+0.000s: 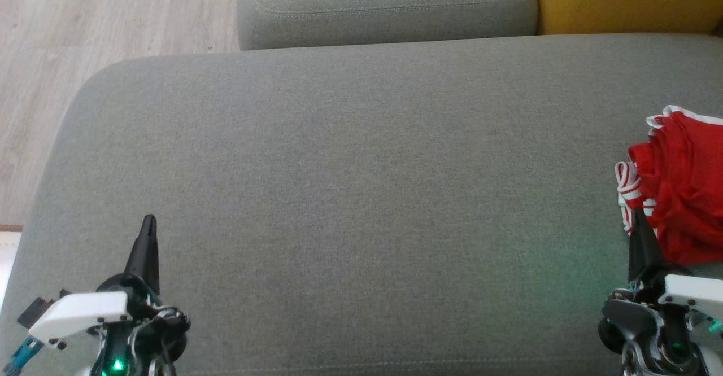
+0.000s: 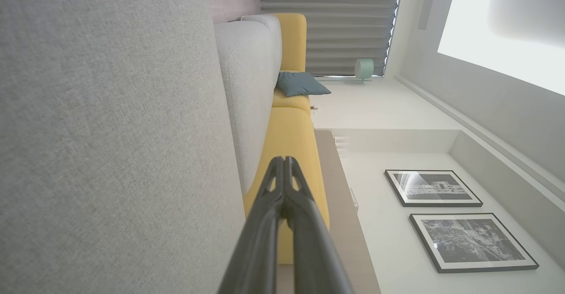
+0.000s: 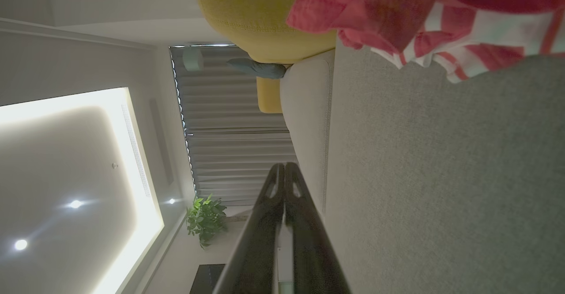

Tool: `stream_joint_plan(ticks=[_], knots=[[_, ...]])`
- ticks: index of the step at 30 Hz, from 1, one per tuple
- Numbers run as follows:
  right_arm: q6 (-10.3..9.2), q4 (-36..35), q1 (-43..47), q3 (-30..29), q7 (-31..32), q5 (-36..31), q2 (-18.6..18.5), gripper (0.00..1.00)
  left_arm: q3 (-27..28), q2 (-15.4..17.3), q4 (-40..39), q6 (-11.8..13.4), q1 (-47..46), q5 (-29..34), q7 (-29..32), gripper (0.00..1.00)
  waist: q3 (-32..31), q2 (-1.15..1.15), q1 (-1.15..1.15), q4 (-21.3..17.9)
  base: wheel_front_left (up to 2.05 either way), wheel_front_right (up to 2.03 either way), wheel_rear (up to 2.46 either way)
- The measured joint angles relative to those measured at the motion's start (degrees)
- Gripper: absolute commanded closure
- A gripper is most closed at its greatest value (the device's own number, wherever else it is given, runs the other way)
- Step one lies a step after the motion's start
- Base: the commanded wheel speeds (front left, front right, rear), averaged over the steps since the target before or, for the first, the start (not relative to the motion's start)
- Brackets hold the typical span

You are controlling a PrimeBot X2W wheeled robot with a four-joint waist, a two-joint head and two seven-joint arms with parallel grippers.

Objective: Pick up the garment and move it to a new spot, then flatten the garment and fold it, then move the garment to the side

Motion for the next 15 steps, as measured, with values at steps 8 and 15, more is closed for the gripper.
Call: stream_joint_plan(ticks=[8,15], knots=[[0.0,0.0,0.0,-0.01,0.0,0.0,0.0,1.0,0.0,0.0,0.0,0.0,0.0,0.0,0.0,1.0,0.0,0.0,0.0,0.0,0.0,0.0,0.0],[0.0,0.0,0.0,-0.01,0.0,0.0,0.0,1.0,0.0,0.0,0.0,0.0,0.0,0.0,0.0,1.0,0.0,0.0,0.0,0.0,0.0,0.0,0.0]])
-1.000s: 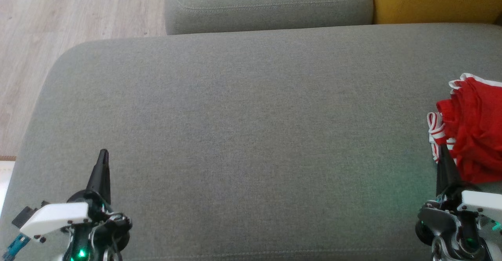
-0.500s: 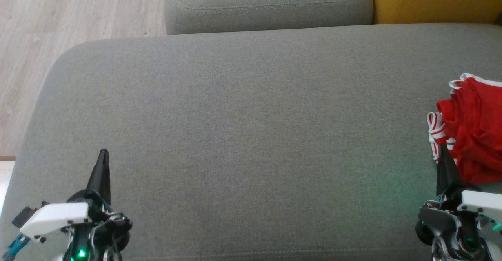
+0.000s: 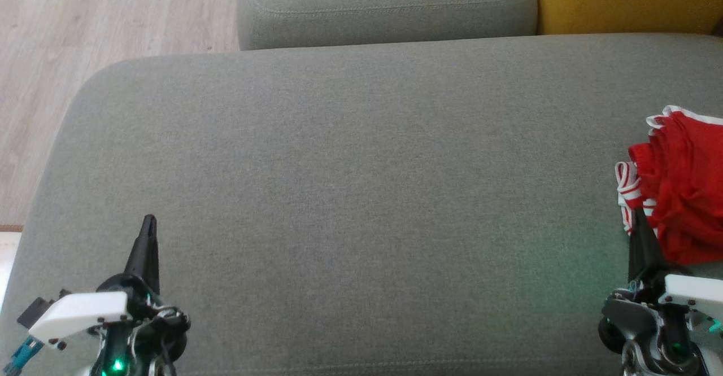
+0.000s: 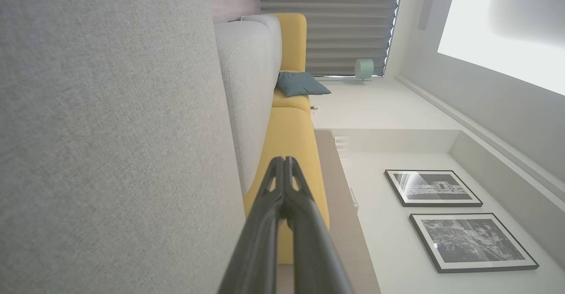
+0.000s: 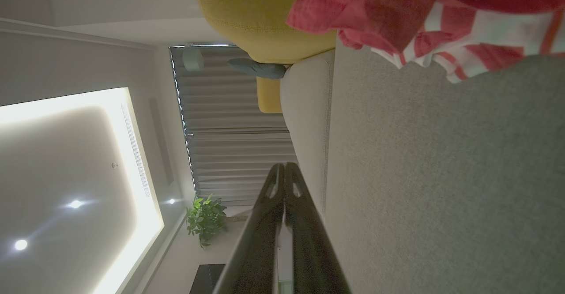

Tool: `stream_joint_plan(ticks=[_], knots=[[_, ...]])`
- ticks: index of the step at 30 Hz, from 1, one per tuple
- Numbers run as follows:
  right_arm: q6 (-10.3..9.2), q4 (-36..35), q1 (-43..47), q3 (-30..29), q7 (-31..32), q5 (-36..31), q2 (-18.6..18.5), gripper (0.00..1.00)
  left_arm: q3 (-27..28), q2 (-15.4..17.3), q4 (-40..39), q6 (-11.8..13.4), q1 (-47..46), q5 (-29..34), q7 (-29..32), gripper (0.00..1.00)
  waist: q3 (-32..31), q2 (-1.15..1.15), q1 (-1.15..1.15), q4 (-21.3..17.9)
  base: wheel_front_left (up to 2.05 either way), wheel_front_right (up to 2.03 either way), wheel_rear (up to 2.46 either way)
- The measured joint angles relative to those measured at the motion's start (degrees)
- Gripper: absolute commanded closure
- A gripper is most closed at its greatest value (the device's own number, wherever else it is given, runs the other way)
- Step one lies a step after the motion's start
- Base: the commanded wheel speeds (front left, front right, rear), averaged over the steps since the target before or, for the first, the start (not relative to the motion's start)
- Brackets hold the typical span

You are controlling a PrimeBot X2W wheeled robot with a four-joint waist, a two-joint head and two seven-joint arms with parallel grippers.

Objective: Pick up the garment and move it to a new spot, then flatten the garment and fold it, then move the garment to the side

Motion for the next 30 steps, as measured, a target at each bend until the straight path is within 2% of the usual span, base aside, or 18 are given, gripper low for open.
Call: stream_joint_plan(ticks=[30], knots=[[0.0,0.0,0.0,-0.01,0.0,0.0,0.0,1.0,0.0,0.0,0.0,0.0,0.0,0.0,0.0,1.0,0.0,0.0,0.0,0.0,0.0,0.0,0.0]])
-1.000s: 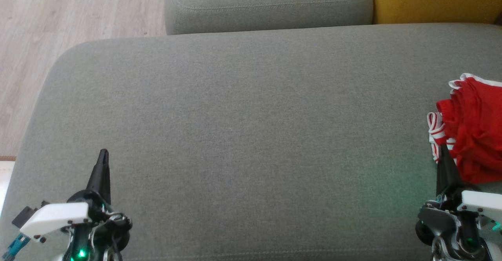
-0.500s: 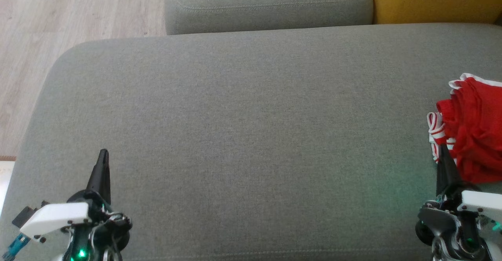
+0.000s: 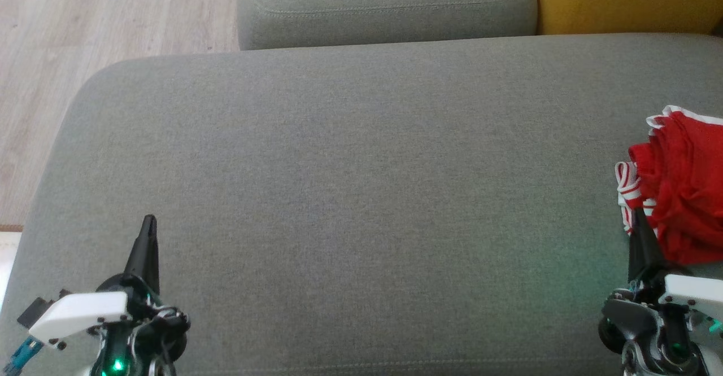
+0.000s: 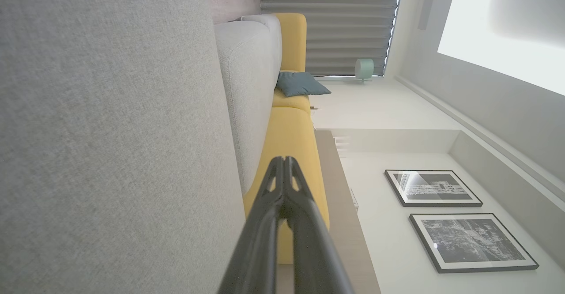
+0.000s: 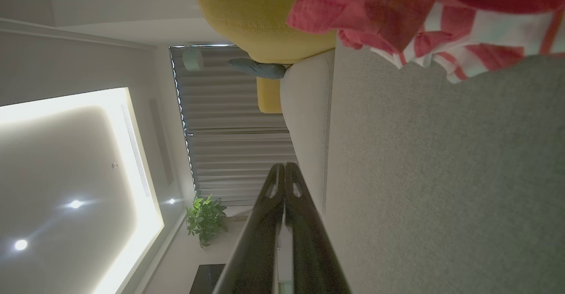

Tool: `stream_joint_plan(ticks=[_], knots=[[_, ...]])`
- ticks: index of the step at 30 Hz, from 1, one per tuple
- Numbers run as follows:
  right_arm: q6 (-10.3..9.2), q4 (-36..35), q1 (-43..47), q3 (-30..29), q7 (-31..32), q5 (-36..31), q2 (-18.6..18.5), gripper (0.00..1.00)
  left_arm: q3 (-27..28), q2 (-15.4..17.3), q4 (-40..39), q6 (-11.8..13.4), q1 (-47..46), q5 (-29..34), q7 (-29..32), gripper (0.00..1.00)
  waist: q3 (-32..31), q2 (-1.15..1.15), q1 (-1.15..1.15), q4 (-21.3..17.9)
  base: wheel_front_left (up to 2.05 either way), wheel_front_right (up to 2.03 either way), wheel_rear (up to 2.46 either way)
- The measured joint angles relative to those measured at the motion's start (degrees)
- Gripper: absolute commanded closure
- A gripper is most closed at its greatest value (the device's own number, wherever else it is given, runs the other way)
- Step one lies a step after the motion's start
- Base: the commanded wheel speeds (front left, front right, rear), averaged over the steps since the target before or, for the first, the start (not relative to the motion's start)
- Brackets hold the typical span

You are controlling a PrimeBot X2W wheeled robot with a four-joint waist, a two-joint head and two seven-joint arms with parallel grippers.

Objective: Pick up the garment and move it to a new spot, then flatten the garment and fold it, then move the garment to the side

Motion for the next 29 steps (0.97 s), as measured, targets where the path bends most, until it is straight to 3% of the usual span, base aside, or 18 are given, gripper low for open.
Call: stream_joint_plan(ticks=[29], knots=[[0.0,0.01,0.0,0.0,0.0,0.0,0.0,1.0,0.0,-0.01,0.0,0.0,0.0,0.0,0.0,1.0,0.0,0.0,0.0,0.0,0.0,0.0,0.0]])
